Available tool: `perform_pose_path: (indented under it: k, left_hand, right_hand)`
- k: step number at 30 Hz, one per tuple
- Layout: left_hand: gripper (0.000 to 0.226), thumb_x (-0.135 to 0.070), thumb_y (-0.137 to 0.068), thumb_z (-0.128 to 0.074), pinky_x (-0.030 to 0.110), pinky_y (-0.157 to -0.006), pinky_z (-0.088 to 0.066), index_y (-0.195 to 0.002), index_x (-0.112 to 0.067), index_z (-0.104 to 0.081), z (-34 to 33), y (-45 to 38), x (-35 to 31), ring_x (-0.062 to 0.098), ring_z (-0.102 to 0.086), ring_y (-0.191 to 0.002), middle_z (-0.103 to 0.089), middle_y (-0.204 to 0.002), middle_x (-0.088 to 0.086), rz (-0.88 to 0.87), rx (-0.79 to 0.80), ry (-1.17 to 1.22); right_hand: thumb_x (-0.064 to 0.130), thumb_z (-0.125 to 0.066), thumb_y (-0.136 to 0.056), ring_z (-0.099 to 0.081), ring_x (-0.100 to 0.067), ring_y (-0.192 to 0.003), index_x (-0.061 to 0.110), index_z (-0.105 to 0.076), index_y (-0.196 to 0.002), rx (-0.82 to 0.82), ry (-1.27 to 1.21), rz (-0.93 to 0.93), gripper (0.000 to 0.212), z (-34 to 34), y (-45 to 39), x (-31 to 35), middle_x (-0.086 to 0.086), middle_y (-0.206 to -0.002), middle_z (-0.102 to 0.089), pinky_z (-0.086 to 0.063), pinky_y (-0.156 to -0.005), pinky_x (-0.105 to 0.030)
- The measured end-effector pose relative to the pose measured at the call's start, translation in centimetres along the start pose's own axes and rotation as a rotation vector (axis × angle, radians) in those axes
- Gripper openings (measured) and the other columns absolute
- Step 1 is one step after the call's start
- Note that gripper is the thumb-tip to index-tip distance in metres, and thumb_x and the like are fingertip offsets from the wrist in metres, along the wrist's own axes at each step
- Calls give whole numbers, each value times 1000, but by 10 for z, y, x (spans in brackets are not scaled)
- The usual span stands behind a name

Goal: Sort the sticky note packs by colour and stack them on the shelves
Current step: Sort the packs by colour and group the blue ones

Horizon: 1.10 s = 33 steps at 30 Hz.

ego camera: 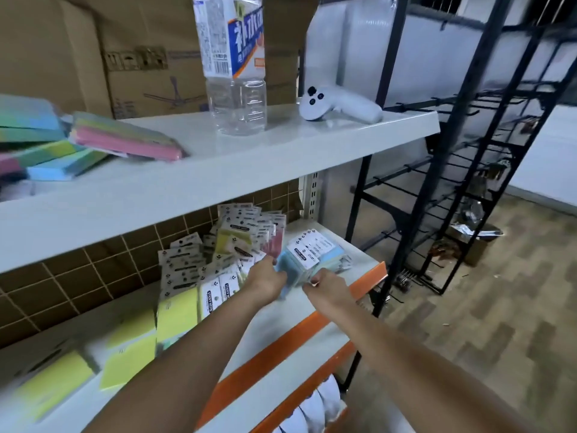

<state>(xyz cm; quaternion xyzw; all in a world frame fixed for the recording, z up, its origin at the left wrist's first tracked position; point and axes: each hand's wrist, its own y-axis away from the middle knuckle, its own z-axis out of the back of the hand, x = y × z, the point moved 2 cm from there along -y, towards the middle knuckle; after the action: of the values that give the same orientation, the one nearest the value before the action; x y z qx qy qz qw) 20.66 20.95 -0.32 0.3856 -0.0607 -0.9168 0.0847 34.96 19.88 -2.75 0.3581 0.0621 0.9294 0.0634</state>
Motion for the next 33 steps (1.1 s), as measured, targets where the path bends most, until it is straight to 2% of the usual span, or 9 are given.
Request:
perform_pose_path:
  k: [5, 8, 11, 14, 18, 22, 27, 30, 33]
  left_hand:
    - [72, -16, -80, -62, 36, -95, -45, -144, -24, -31, -25, -37, 1, 24, -53, -109, -52, -131, 10, 20, 97, -20]
    - [114, -33, -50, -71, 48, -112, -29, -147, -37, -12, -40, -58, 10, 24, -25, -140, -15, -158, 5, -21, 122, -172]
    - [129, -36, -57, -77, 49, -116, -19, -151, -25, 11, -45, -60, 8, 21, 2, -147, 15, -159, -1, 8, 95, -262]
    - [124, -36, -58, -75, 45, -115, -24, -152, -21, 4, -51, -63, 6, 23, -8, -146, 1, -160, 4, 43, 36, -279]
    - [122, -37, -65, -74, 48, -117, -17, -151, -23, 12, -52, -68, 8, 20, -1, -147, 13, -159, -1, 40, -5, -297]
    - [111, -38, -67, -76, 44, -113, -27, -151, -22, -7, -51, -70, 10, 23, -22, -142, -17, -157, 3, 53, 1, -257]
    - [110, -39, -53, -82, 34, -106, -38, -144, -16, -24, -52, -69, 12, 23, -45, -127, -46, -138, 1, 130, -48, -15]
    - [90, -42, -45, -87, 23, -94, -43, -118, -26, -38, -52, -65, 11, 10, -53, -110, -54, -119, -12, 151, -69, 158]
    - [116, -57, -25, -84, 35, -97, -49, -125, -20, -38, -54, -65, 12, 17, -58, -110, -60, -120, -3, 179, -65, 252]
  right_hand:
    - [36, -56, -90, -61, -33, -102, 6, -49, -118, 15, -25, 9, 41, -1, -35, -11, -14, -111, -63, -46, -78, -32]
    - [33, -54, -93, -61, -32, -101, 8, -51, -117, -21, -76, 13, 35, -2, -51, -15, -14, -110, -64, -45, -77, -31]
    - [35, -48, -95, -63, -33, -96, 7, -54, -106, -24, -138, 6, 30, -6, -66, -16, -17, -101, -67, -49, -80, -36]
    - [37, -45, -98, -62, -34, -97, 6, -56, -99, -50, -156, -9, 32, -7, -76, -18, -19, -100, -67, -46, -76, -34]
    - [40, -44, -98, -62, -34, -95, 9, -57, -89, -79, -140, -20, 35, -5, -84, -21, -18, -95, -68, -46, -76, -35]
    - [30, -44, -100, -64, -32, -93, 7, -65, -91, -128, -159, -8, 32, -1, -86, -20, -18, -92, -68, -48, -75, -32]
    - [26, -42, -100, -64, -32, -85, 11, -64, -96, -235, -104, 105, 27, 5, -76, -14, -14, -87, -68, -51, -71, -34]
    - [21, -42, -100, -62, -31, -80, 12, -62, -105, -284, -133, 102, 23, 8, -71, -12, -13, -84, -66, -49, -65, -34]
    - [19, -40, -100, -60, -32, -82, 12, -59, -109, -305, -104, 72, 22, 8, -68, -11, -12, -84, -63, -43, -63, -33]
